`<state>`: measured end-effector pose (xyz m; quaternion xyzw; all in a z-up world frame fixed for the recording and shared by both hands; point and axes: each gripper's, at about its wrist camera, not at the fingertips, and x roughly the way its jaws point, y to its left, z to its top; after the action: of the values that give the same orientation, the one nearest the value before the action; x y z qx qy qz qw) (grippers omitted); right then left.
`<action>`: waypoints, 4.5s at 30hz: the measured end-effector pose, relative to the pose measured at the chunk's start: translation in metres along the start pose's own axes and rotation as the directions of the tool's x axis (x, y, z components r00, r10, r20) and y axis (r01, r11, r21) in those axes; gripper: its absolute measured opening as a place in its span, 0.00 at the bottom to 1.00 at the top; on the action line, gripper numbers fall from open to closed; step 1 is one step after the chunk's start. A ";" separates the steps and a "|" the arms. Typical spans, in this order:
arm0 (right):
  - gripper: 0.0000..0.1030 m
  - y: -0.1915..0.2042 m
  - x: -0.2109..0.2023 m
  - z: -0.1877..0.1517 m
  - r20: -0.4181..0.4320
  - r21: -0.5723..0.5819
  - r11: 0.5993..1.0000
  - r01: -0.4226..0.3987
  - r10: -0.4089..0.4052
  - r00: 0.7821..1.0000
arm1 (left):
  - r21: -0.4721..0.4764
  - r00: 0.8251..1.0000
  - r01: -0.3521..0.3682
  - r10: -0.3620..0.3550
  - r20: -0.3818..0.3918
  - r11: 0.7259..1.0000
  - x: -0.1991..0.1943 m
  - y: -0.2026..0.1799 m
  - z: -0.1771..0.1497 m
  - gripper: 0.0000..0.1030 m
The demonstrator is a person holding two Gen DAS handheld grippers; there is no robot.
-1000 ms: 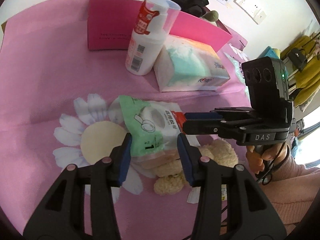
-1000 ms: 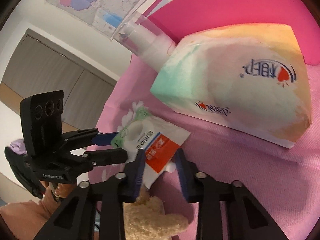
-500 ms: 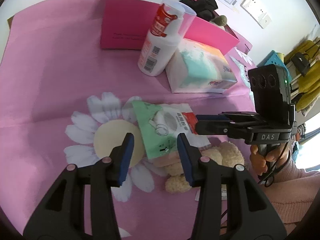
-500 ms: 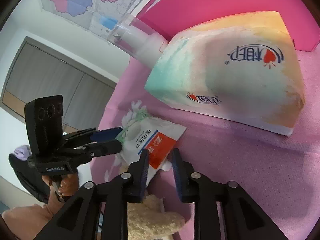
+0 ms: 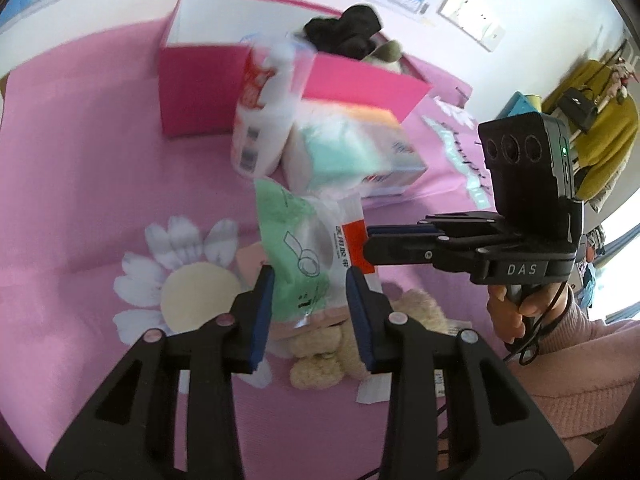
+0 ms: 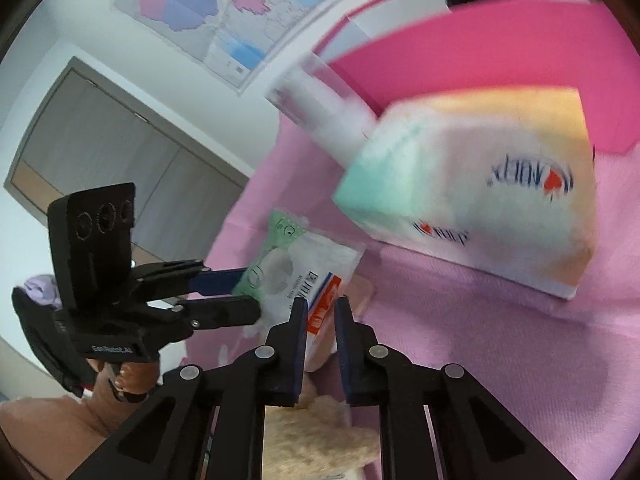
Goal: Organize soft objects
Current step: 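Close the right gripper on the medical tape bag, then lift the tape bag with the right gripper and carry it over the box, then lower the tape bag into the pink box and open the right gripper, then move the right gripper to the beige plush teddy bear and grasp it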
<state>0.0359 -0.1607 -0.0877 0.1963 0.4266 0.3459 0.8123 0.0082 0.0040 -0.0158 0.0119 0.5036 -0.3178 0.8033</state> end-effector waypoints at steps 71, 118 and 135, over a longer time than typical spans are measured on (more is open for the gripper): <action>0.20 -0.005 -0.023 0.000 0.051 -0.106 0.986 0.131 -0.127 0.991 | 0.068 0.994 0.106 -0.105 -0.028 0.992 0.037 -0.001 0.041 0.34; 0.39 0.001 -0.014 0.159 0.201 -0.146 0.946 0.289 -0.258 0.945 | -0.088 0.970 -0.150 0.164 0.182 0.985 -0.016 0.056 0.162 0.38; 0.50 0.021 -0.094 0.044 0.137 -0.198 0.974 0.110 -0.084 0.987 | 0.057 0.989 -0.050 0.042 0.144 0.997 -0.043 -0.010 0.071 0.48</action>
<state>0.0263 -0.2162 0.0021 0.1120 0.3448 0.3346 0.8698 0.0474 -0.0063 0.0570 0.0250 0.4346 -0.3143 0.8436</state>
